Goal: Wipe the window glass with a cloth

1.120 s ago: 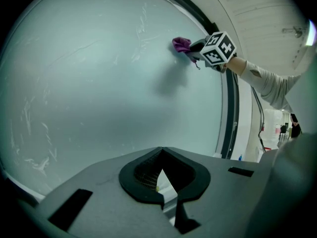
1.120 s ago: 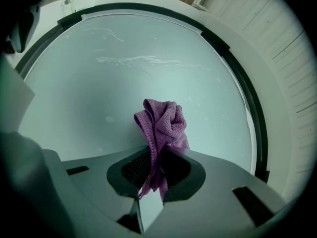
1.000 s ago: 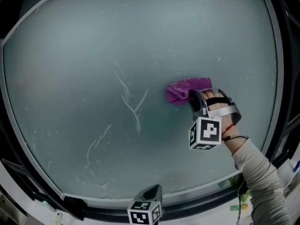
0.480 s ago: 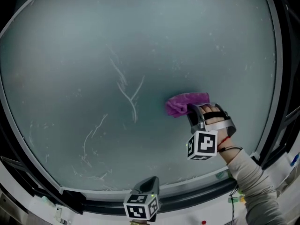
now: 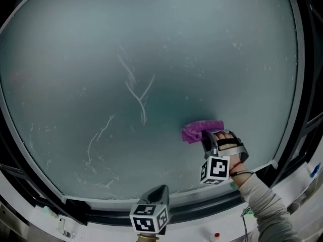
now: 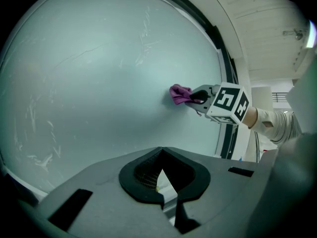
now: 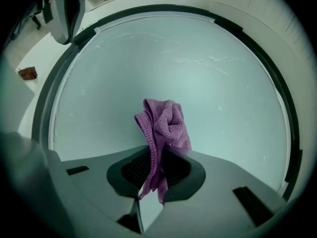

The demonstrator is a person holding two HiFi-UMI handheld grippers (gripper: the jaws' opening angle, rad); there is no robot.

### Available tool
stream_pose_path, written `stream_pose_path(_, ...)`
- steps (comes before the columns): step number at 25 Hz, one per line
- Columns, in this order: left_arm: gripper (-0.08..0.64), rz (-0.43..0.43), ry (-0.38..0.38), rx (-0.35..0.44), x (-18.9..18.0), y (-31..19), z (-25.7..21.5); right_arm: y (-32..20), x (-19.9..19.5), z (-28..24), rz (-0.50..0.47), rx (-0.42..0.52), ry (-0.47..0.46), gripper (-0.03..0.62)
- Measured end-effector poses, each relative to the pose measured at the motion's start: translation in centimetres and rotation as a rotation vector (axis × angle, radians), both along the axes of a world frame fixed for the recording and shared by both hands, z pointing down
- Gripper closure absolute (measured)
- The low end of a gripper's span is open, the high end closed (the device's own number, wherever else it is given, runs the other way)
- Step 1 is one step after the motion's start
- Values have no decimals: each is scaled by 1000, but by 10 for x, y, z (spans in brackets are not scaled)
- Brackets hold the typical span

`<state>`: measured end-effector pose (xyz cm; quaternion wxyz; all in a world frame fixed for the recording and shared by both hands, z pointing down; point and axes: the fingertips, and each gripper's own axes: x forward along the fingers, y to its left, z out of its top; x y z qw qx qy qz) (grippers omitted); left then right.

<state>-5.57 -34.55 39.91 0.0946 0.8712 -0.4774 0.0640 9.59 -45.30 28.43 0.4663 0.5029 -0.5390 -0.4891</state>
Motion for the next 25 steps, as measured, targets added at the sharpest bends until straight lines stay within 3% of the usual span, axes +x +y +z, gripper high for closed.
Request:
stream_pose_path(13, 555, -8, -7, -14, -3, 3, 8, -1, 1, 92, 15, -156, -25, 540)
stream_pose_path(25, 555, 8, -9, -14, -2, 0, 8, -2, 2, 102, 26, -178, -12, 540)
